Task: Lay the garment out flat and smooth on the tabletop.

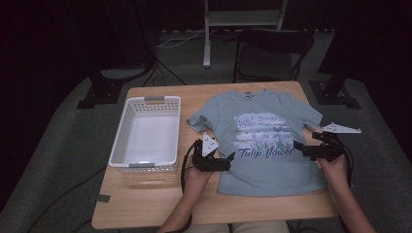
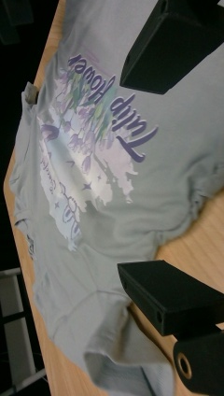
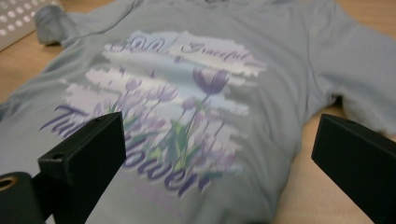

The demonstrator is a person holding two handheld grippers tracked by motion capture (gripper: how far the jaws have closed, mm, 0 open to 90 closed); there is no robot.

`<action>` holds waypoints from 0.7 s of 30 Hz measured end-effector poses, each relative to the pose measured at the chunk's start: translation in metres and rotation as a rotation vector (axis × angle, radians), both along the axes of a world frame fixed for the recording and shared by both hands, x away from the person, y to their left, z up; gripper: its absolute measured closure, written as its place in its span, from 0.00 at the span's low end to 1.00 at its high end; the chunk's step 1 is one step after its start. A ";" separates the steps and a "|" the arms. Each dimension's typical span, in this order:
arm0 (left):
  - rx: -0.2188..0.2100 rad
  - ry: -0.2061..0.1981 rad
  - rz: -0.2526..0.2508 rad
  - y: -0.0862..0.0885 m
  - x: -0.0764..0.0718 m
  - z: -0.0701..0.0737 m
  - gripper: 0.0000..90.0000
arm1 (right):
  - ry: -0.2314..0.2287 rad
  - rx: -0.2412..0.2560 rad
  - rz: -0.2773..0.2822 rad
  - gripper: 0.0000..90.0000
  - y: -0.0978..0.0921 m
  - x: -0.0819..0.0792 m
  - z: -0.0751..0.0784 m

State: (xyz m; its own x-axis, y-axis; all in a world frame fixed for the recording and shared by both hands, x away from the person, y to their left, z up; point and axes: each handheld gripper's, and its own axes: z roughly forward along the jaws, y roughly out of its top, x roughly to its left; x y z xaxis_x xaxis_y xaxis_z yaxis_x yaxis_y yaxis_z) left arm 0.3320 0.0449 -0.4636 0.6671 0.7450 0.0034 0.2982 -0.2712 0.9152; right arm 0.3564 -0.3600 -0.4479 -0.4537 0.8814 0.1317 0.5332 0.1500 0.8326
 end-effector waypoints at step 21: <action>-0.057 -0.028 0.006 0.031 -0.065 -0.007 0.12 | -0.009 0.040 -0.009 0.03 -0.021 -0.058 -0.010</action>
